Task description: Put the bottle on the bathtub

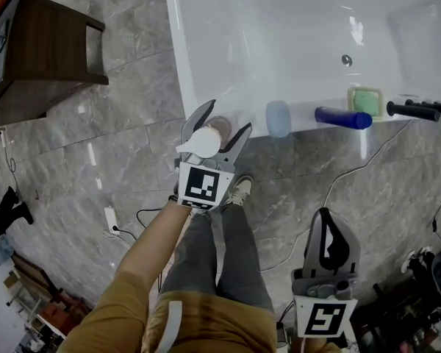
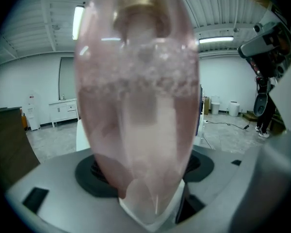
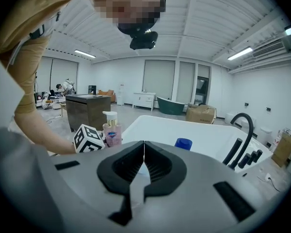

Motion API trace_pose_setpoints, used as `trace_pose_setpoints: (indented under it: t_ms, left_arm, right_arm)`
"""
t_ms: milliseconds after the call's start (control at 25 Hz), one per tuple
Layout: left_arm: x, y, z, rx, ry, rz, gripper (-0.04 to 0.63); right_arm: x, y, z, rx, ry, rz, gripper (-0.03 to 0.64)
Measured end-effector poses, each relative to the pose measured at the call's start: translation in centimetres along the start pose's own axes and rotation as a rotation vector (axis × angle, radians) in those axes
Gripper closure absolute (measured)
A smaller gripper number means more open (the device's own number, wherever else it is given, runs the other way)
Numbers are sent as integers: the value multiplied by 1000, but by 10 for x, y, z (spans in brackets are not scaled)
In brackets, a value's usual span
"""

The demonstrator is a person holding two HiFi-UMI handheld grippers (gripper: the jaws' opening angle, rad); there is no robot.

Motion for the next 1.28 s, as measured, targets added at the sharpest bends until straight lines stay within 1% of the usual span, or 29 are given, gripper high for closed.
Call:
trace_pose_setpoints:
  t_ms: [280, 680, 920, 1280]
  left_arm:
    - [8, -2, 0, 24, 2, 23, 238]
    - [28, -14, 2, -4, 31, 44, 233]
    - [42, -24, 6, -22, 58, 48, 232]
    - [92, -36, 8, -48, 104, 21, 232]
  right_arm:
    - [14, 3, -4, -8, 31, -9, 611]
    - [47, -7, -20, -6, 102, -7, 611]
    - [67, -19, -34, -7, 137, 5, 611]
    - [97, -44, -67, -41, 186, 47, 611]
Point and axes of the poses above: the fingertips, and each gripper's own axes: x backward along the fingers, z to its right, y out of its underside, the point moved 9 cm from there along x, backward along the fingers, and after that the axes turned 14 degrees about y, right-handed, at the moved point
